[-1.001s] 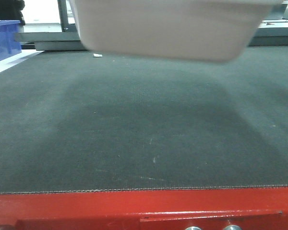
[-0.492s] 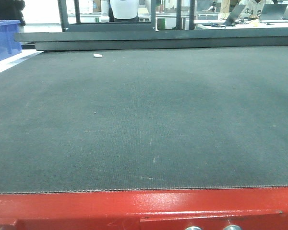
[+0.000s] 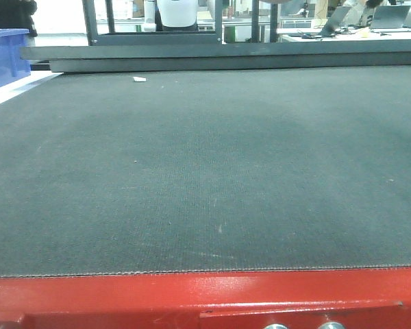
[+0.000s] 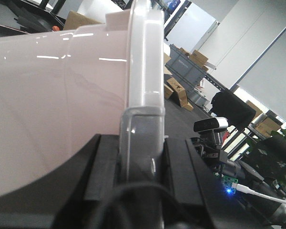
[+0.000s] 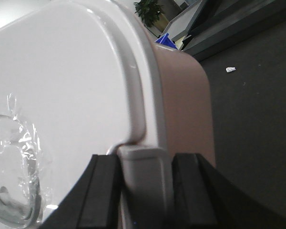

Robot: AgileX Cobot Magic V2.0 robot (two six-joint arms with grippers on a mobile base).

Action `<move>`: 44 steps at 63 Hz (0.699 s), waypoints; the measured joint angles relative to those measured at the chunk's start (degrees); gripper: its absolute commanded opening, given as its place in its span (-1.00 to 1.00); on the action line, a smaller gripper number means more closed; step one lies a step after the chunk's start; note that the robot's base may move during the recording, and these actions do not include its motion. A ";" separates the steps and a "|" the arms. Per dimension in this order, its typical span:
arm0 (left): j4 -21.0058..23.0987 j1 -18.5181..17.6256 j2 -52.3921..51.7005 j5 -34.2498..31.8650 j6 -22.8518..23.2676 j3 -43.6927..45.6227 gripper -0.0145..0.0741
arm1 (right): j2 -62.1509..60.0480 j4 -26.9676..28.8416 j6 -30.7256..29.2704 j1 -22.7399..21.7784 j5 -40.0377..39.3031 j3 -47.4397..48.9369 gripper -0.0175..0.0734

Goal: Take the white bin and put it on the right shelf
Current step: 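Lift the pink bin off the table with both grippers, then hold the bin with both grippers while driving away from the table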

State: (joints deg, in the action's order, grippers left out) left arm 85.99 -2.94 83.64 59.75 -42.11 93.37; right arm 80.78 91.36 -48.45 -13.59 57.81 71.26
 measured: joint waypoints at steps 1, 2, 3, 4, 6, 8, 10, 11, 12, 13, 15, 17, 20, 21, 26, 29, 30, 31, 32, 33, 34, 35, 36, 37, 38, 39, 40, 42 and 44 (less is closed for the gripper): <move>0.00 0.00 0.00 0.00 0.00 0.00 -0.94 | 0.00 0.00 -0.11 0.00 0.00 0.00 -0.49; 0.00 0.00 0.00 0.00 0.00 0.00 -0.94 | 0.00 0.00 -0.11 0.00 0.00 0.00 -0.49; 0.00 0.00 0.00 0.00 0.00 0.00 -0.94 | 0.00 0.00 -0.11 0.00 0.00 0.00 -0.49; 0.00 0.00 0.00 0.00 0.00 0.00 -0.94 | 0.00 0.00 -0.11 0.00 0.00 0.00 -0.49; 0.00 0.00 0.00 0.00 0.00 0.00 -0.94 | 0.00 0.00 -0.11 0.00 0.00 0.00 -0.49; 0.00 0.00 0.00 0.09 0.00 0.00 -0.94 | 0.00 0.00 -0.11 0.00 0.00 0.00 -0.49; 0.00 0.00 0.00 0.09 0.00 0.00 -0.94 | 0.00 0.00 -0.11 0.00 0.00 0.00 -0.49; 0.00 0.00 0.00 0.09 0.00 0.00 -0.94 | 0.00 0.00 -0.21 0.00 0.00 0.00 -0.49; 0.00 0.00 0.00 0.09 0.00 0.00 -0.94 | 0.00 0.00 -0.22 0.00 0.00 0.00 -0.49; 0.00 0.00 0.00 0.09 0.00 0.00 -0.94 | 0.00 0.00 -0.22 0.00 0.00 0.00 -0.49; 0.00 0.00 0.00 0.09 0.00 0.00 -0.94 | 0.00 0.00 -0.22 0.00 0.00 0.00 -0.49; 0.00 0.00 0.00 0.09 0.00 0.00 -0.94 | 0.00 0.00 -0.22 0.00 0.00 0.00 -0.49; 0.00 0.00 0.00 0.09 0.00 0.00 -0.94 | 0.00 0.00 -0.22 0.00 0.00 0.00 -0.49; 0.00 0.00 0.00 0.09 0.00 0.00 -0.94 | 0.00 0.00 -0.22 0.00 0.00 0.00 -0.49; 0.00 0.00 0.00 0.21 0.00 0.00 -0.94 | 0.00 -0.02 -0.22 0.00 0.00 0.00 -0.49; 0.00 0.00 0.00 0.21 0.00 0.00 -0.94 | 0.00 -0.12 -0.22 0.00 0.00 0.00 -0.49; 0.00 0.00 0.00 0.21 0.00 0.00 -0.94 | 0.00 -0.12 -0.22 0.00 -0.02 0.00 -0.49; 0.00 0.00 0.00 0.21 0.00 0.00 -0.94 | 0.00 -0.12 -0.22 0.00 -0.02 0.00 -0.49; 0.00 0.00 0.00 0.21 0.00 0.00 -0.94 | 0.00 -0.12 -0.22 0.00 -0.02 0.00 -0.49; 0.00 0.00 0.00 0.21 0.00 0.00 -0.94 | 0.00 -0.12 -0.22 0.00 -0.02 0.00 -0.49; 0.00 0.00 0.00 0.21 0.00 0.00 -0.94 | 0.00 -0.15 -0.22 0.00 -0.02 0.00 -0.49; 0.00 0.00 0.00 0.21 0.00 0.00 -0.94 | 0.00 -0.26 -0.22 0.00 -0.02 0.00 -0.49; 0.00 0.00 0.00 0.21 0.00 0.00 -0.94 | 0.00 -0.26 -0.22 0.00 -0.02 0.00 -0.49; 0.00 0.00 0.00 0.21 0.00 0.00 -0.94 | 0.00 -0.26 -0.22 0.00 -0.02 0.00 -0.49; 0.00 0.00 0.00 0.21 0.00 0.00 -0.94 | 0.00 -0.26 -0.22 0.00 -0.02 0.00 -0.49; 0.00 0.00 0.00 0.21 0.00 0.00 -0.94 | 0.00 -0.26 -0.22 0.00 -0.02 0.00 -0.49; 0.00 0.00 0.00 0.21 0.00 0.00 -0.94 | 0.00 -0.26 -0.22 0.00 -0.02 0.00 -0.49; 0.00 0.00 0.00 0.21 0.00 0.00 -0.94 | 0.00 -0.35 -0.22 0.00 -0.02 0.00 -0.49; 0.00 0.00 0.00 0.21 0.00 0.00 -0.94 | 0.00 -0.35 -0.22 0.00 -0.02 0.00 -0.49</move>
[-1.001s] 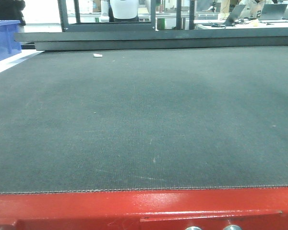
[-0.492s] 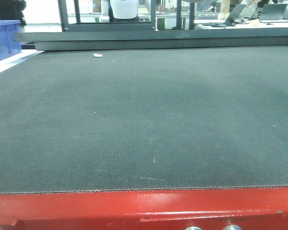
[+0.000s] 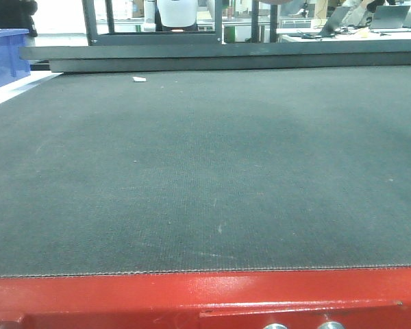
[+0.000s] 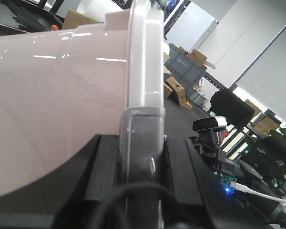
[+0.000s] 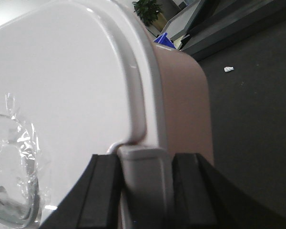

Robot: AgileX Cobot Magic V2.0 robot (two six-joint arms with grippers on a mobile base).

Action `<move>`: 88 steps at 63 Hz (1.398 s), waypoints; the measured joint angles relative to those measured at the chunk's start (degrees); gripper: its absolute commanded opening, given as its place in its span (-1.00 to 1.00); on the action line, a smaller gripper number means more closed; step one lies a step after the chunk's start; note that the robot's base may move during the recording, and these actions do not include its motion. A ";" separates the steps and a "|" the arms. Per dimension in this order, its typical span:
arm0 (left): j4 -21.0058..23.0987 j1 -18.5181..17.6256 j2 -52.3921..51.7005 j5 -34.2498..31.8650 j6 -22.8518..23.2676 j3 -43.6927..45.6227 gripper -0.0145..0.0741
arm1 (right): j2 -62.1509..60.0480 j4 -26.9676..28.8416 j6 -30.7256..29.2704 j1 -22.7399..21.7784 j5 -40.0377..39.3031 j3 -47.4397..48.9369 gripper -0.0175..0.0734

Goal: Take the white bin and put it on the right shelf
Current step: 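Hold the bin with both grippers while driving away from the table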

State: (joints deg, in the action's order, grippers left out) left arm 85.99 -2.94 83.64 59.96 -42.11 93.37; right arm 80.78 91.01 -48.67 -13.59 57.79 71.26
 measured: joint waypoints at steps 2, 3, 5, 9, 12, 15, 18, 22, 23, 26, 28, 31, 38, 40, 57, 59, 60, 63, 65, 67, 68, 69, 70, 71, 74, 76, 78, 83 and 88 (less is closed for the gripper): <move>0.00 0.00 0.00 0.00 0.00 0.00 -0.94 | 0.00 0.00 0.00 0.00 0.00 0.00 -0.49; 0.00 0.00 0.00 0.00 0.00 0.00 -0.94 | 0.00 0.00 0.00 0.00 0.00 0.00 -0.49; 0.00 0.00 0.00 0.09 0.00 0.00 -0.94 | 0.00 0.00 0.00 0.00 0.00 0.00 -0.49; 0.00 0.00 0.00 0.09 0.00 0.00 -0.94 | 0.00 0.00 0.00 0.00 0.00 0.00 -0.49; 0.00 0.00 0.00 0.09 0.00 0.00 -0.94 | 0.00 0.00 0.00 0.00 0.00 0.00 -0.49; 0.00 0.00 0.00 0.09 0.00 0.00 -0.94 | 0.00 0.00 0.00 0.00 0.00 0.00 -0.49; 0.00 0.00 0.00 0.09 0.00 0.00 -0.94 | 0.00 0.00 0.00 0.00 0.00 0.00 -0.49; 0.00 0.00 0.00 0.09 0.00 0.00 -0.94 | 0.00 0.00 0.00 0.00 0.00 0.00 -0.49; 0.00 0.00 0.00 0.09 0.00 0.00 -0.94 | 0.00 0.00 0.00 0.00 0.00 0.00 -0.49; 0.00 0.00 0.00 0.09 0.00 0.00 -0.94 | 0.00 0.00 0.00 0.00 0.00 0.00 -0.49; 0.00 0.00 0.00 0.09 0.00 0.00 -0.94 | 0.00 0.00 0.00 0.00 0.00 0.00 -0.49; 0.00 0.00 0.00 0.09 0.00 0.00 -0.94 | 0.00 0.00 0.00 0.00 0.00 0.00 -0.49; 0.00 0.00 0.00 0.09 0.00 0.00 -0.94 | 0.00 0.00 0.00 0.00 0.00 0.00 -0.49; 0.00 0.00 0.00 0.09 0.00 0.00 -0.94 | 0.00 0.00 0.00 0.00 -0.10 0.00 -0.49; 0.00 0.00 0.00 0.12 0.00 0.00 -0.94 | 0.00 -0.12 0.00 0.00 -0.10 0.00 -0.49; 0.00 0.00 0.00 0.12 0.00 0.00 -0.94 | 0.00 -0.12 0.00 0.00 -0.10 0.00 -0.49; 0.00 0.00 0.00 0.12 0.00 0.00 -0.94 | 0.00 -0.12 0.00 0.00 -0.10 0.00 -0.49; 0.00 0.00 0.00 0.12 0.00 0.00 -0.94 | 0.00 -0.12 0.00 0.00 -0.10 0.00 -0.49; 0.00 0.00 0.00 0.12 0.00 0.00 -0.94 | 0.00 -0.12 0.00 0.00 -0.10 0.00 -0.49; 0.00 0.00 0.00 0.12 0.00 0.00 -0.94 | 0.00 -0.12 0.00 0.00 -0.10 0.00 -0.49; 0.00 0.00 -0.10 0.12 0.00 0.00 -0.94 | 0.00 -0.12 0.00 0.00 -0.10 0.00 -0.49; 0.00 0.00 -0.02 0.12 0.00 0.00 -0.94 | 0.00 -0.12 0.00 0.00 -0.10 0.00 -0.49; 0.00 0.00 -0.02 0.12 0.00 0.00 -0.94 | 0.00 -0.12 0.00 0.00 -0.10 0.00 -0.49; 0.00 0.00 -0.02 0.12 0.00 0.00 -0.94 | 0.00 -0.12 0.00 0.00 -0.10 0.00 -0.49; 0.00 0.00 -0.12 0.12 0.00 0.00 -0.94 | 0.00 -0.12 0.00 0.00 -0.10 0.00 -0.49; 0.00 0.00 -0.12 0.12 0.00 0.00 -0.94 | 0.00 -0.12 0.00 0.00 -0.10 0.00 -0.49; 0.00 0.00 -0.12 0.12 0.00 0.00 -0.94 | 0.00 -0.12 0.00 0.00 -0.10 0.00 -0.49; 0.00 0.00 -0.12 0.12 0.00 0.00 -0.94 | 0.00 -0.12 0.00 0.00 -0.10 0.00 -0.49; 0.00 0.00 -0.12 0.12 0.00 0.00 -0.94 | 0.00 -0.22 0.00 0.00 -0.10 0.00 -0.49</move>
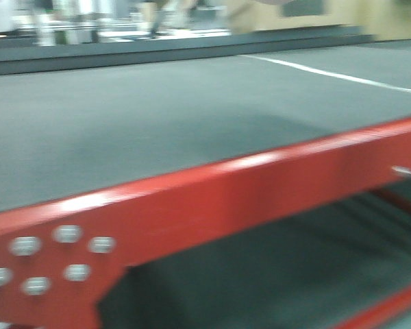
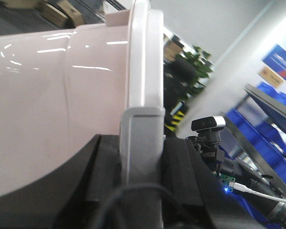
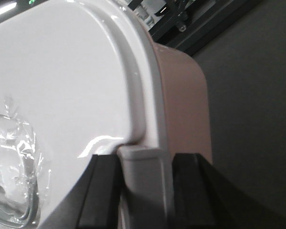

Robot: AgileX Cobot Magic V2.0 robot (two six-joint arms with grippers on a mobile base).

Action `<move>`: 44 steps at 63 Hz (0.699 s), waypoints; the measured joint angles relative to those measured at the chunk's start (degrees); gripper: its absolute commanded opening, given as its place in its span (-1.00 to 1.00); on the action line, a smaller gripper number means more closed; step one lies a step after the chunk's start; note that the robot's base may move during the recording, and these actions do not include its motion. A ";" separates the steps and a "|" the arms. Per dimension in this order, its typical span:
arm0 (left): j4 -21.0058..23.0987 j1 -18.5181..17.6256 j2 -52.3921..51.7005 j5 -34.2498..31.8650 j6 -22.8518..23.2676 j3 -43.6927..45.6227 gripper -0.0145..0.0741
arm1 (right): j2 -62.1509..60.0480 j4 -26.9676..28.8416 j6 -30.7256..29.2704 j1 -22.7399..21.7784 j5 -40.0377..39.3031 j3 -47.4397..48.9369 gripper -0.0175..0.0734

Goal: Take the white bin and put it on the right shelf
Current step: 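Hold the bin with both grippers while driving away from the table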

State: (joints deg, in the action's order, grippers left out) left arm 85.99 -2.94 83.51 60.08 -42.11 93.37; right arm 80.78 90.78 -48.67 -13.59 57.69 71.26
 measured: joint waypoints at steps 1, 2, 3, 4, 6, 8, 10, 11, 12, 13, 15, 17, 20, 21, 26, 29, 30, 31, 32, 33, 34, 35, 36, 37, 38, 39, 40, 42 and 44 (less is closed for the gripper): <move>0.00 0.00 0.00 0.00 0.00 0.00 -0.94 | 0.00 0.00 0.00 0.00 0.00 0.00 -0.49; 0.00 0.00 0.00 0.00 0.00 0.00 -0.94 | 0.00 0.00 0.00 0.00 0.00 0.00 -0.49; 0.00 0.00 0.00 0.00 0.00 0.00 -0.94 | 0.00 0.00 0.00 0.00 0.00 0.00 -0.49; 0.00 0.00 0.00 0.00 0.00 0.00 -0.94 | 0.00 0.00 0.00 0.00 0.00 0.00 -0.49; 0.00 0.00 0.00 0.00 0.00 0.00 -0.94 | 0.00 0.00 0.00 0.00 0.00 0.00 -0.49; 0.00 0.00 0.00 0.00 0.00 0.00 -0.94 | 0.00 0.00 0.00 0.00 0.00 0.00 -0.49; 0.00 0.00 0.00 0.00 0.00 0.00 -0.94 | 0.00 0.00 0.00 0.00 0.00 0.00 -0.49; 0.00 0.00 0.00 0.00 0.00 0.00 -0.94 | 0.00 -0.11 0.00 0.00 0.00 0.00 -0.49; 0.00 0.00 0.00 0.00 0.00 0.00 -0.94 | 0.00 -0.11 0.00 0.00 0.00 0.00 -0.49; 0.00 0.00 0.00 0.00 0.00 0.00 -0.94 | 0.00 -0.11 0.00 0.00 0.00 0.00 -0.49; 0.00 0.00 0.00 0.00 0.00 0.00 -0.94 | 0.00 -0.11 0.00 0.00 0.00 0.00 -0.49; 0.00 0.00 0.00 0.00 0.00 0.00 -0.94 | 0.00 -0.11 0.00 0.00 0.00 0.00 -0.49; 0.00 -0.02 0.00 0.00 0.00 0.00 -0.94 | 0.00 -0.11 0.00 0.00 0.00 0.00 -0.49; 0.00 -0.02 0.00 0.00 0.00 0.00 -0.94 | 0.00 -0.11 0.00 0.00 0.00 0.00 -0.49; 0.00 -0.02 0.00 0.00 0.00 0.00 -0.94 | 0.00 -0.20 0.00 0.00 0.00 -0.10 -0.49; 0.00 -0.02 0.00 0.00 0.00 0.00 -0.94 | 0.00 -0.20 0.00 0.00 0.00 -0.10 -0.49; 0.00 -0.02 0.00 0.00 0.00 0.00 -0.94 | 0.00 -0.20 0.00 0.00 0.00 -0.10 -0.49; 0.00 -0.02 0.00 0.00 0.00 0.00 -0.94 | 0.00 -0.20 0.00 0.00 0.00 -0.10 -0.49; 0.00 -0.02 0.00 0.00 0.00 0.00 -0.94 | 0.00 -0.20 0.00 0.00 0.00 -0.10 -0.49; 0.00 -0.02 0.00 0.00 0.00 0.00 -0.94 | 0.00 -0.20 0.00 0.00 0.00 -0.10 -0.49; 0.00 -0.02 0.00 0.00 0.00 0.00 -0.94 | 0.00 -0.20 0.00 0.00 0.00 -0.10 -0.49; 0.00 -0.02 0.00 0.09 0.00 0.00 -0.94 | 0.00 -0.20 0.00 0.00 0.00 -0.10 -0.49; 0.00 -0.02 0.00 0.09 0.00 0.00 -0.94 | 0.00 -0.20 0.00 0.00 0.00 -0.10 -0.49; 0.00 -0.02 0.00 0.09 0.00 0.00 -0.94 | 0.00 -0.20 0.00 0.00 0.00 -0.10 -0.49; 0.00 -0.02 0.00 0.09 0.00 0.00 -0.94 | 0.00 -0.20 0.00 0.00 0.00 -0.10 -0.49; 0.00 -0.02 0.00 0.09 0.00 0.00 -0.94 | 0.00 -0.20 0.00 0.00 0.00 -0.10 -0.49; 0.00 -0.02 0.00 0.09 0.00 0.00 -0.94 | 0.00 -0.20 0.00 0.00 0.00 -0.10 -0.49; 0.00 -0.02 0.00 0.09 0.00 0.00 -0.94 | 0.00 -0.20 0.00 0.00 0.00 -0.10 -0.49; 0.00 -0.02 0.00 0.09 0.00 0.00 -0.94 | 0.00 -0.20 0.00 0.00 0.00 -0.10 -0.49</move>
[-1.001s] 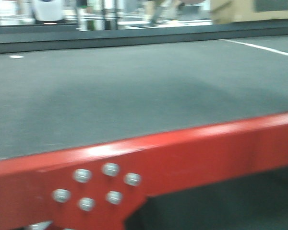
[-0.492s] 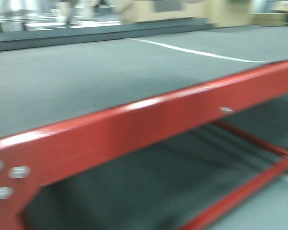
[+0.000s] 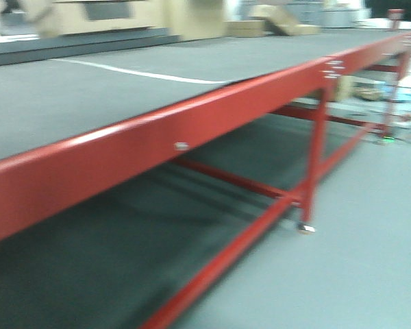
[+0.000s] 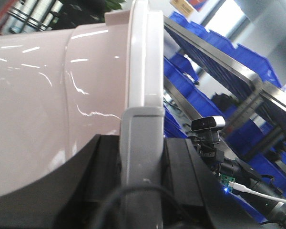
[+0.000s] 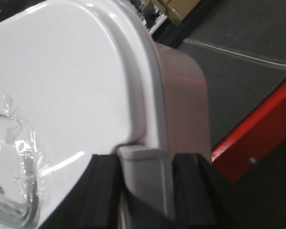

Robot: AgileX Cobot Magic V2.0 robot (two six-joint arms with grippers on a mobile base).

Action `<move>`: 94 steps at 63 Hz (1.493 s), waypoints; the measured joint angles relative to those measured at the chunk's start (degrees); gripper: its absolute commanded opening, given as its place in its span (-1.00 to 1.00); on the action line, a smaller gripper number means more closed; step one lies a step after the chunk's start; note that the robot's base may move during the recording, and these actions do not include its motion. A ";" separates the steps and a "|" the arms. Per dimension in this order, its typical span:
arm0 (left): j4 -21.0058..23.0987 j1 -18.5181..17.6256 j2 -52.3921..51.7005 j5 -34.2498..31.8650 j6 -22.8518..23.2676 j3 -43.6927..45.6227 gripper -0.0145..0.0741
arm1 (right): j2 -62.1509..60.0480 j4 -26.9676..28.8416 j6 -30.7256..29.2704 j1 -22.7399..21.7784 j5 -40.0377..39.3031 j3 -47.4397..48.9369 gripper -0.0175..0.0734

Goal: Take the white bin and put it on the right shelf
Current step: 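Hold the bin with both grippers while driving away from the table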

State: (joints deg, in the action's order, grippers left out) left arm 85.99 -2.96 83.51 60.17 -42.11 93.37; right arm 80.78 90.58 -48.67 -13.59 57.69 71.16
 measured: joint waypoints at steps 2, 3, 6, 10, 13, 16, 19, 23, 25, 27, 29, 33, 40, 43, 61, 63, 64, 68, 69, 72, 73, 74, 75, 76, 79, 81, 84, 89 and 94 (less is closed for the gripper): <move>0.00 0.00 0.00 0.00 0.00 0.00 -0.94 | 0.00 0.00 0.00 0.00 0.00 0.00 -0.49; 0.00 0.00 0.00 0.00 0.00 0.00 -0.94 | 0.00 0.00 0.00 0.00 0.00 0.00 -0.49; 0.00 0.00 0.00 0.00 0.00 0.00 -0.94 | 0.00 0.00 0.00 0.00 0.00 0.00 -0.49; 0.00 0.00 0.00 0.00 0.00 0.00 -0.94 | 0.00 0.00 0.00 0.00 0.00 0.00 -0.49; 0.00 0.00 0.00 0.00 0.00 0.00 -0.94 | 0.00 0.00 0.00 0.00 0.00 0.00 -0.49; 0.00 0.00 0.00 0.00 0.00 0.00 -0.94 | 0.00 0.00 0.00 0.00 0.00 0.00 -0.49; 0.00 0.00 0.00 0.00 0.00 0.00 -0.94 | 0.00 0.00 0.00 0.00 0.00 0.00 -0.49; 0.00 0.00 0.00 0.00 0.00 0.00 -0.94 | 0.00 0.00 0.00 0.00 0.00 0.00 -0.49; 0.00 0.00 0.00 0.00 0.00 0.00 -0.94 | 0.00 0.00 0.00 0.00 0.00 0.00 -0.49; 0.00 0.00 0.00 0.00 0.00 0.00 -0.94 | 0.00 0.00 0.00 0.00 0.00 0.00 -0.49; 0.00 0.00 0.00 0.00 0.00 0.00 -0.94 | 0.00 0.00 0.00 0.00 0.00 0.00 -0.49; 0.00 0.00 0.00 0.00 0.00 0.00 -0.94 | 0.00 0.00 0.00 0.00 0.00 0.00 -0.49; 0.00 0.00 0.00 0.00 0.00 0.00 -0.94 | 0.00 0.00 0.00 0.00 0.00 0.00 -0.49; 0.00 0.00 0.00 0.00 0.00 0.00 -0.94 | 0.00 0.00 0.00 0.00 0.00 0.00 -0.49; 0.00 0.00 0.00 0.00 0.00 0.00 -0.94 | 0.00 0.00 0.00 0.00 0.00 0.00 -0.49; 0.00 0.00 0.00 0.00 0.00 0.00 -0.94 | 0.00 0.00 0.00 0.00 0.00 0.00 -0.49; 0.00 0.00 0.00 0.00 0.00 0.00 -0.94 | 0.00 0.00 0.00 0.00 0.00 0.00 -0.49; 0.00 0.00 0.00 0.00 0.10 0.00 -0.94 | 0.00 0.00 0.00 0.00 0.00 0.00 -0.49; 0.00 0.00 0.00 0.00 0.10 0.00 -0.94 | 0.00 0.00 0.00 0.00 -0.09 0.00 -0.49; 0.00 0.00 0.00 0.00 0.10 0.00 -0.94 | 0.00 0.00 0.00 0.00 -0.09 0.00 -0.49; 0.00 0.00 0.00 0.00 0.10 0.00 -0.94 | 0.00 0.00 0.00 0.00 -0.09 0.00 -0.49; 0.00 0.00 0.00 0.00 0.10 0.00 -0.94 | 0.00 0.00 0.00 0.00 -0.09 0.00 -0.49; 0.00 0.00 0.00 0.00 0.10 0.00 -0.94 | 0.00 0.00 0.00 0.00 -0.09 0.00 -0.49; 0.00 0.00 0.00 0.00 0.10 0.00 -0.94 | 0.00 0.00 0.00 0.00 -0.09 0.00 -0.49; 0.00 0.00 0.00 0.00 0.10 0.00 -0.94 | 0.00 0.00 0.00 0.00 -0.09 0.00 -0.49; 0.00 0.00 0.00 0.00 0.10 0.00 -0.94 | 0.00 0.00 0.00 0.00 -0.09 0.00 -0.49; 0.00 0.00 0.00 0.00 0.10 0.00 -0.94 | 0.00 0.00 0.00 0.00 -0.09 0.00 -0.49; 0.00 0.00 0.00 0.00 0.10 0.00 -0.94 | 0.00 0.00 0.00 0.00 -0.09 0.00 -0.49; 0.00 0.00 0.00 0.00 0.10 0.00 -0.94 | 0.00 0.00 0.00 0.00 -0.09 0.00 -0.49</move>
State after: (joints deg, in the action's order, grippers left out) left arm 85.99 -2.96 83.51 60.17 -42.01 93.37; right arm 80.78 90.58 -48.67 -13.59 57.60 71.16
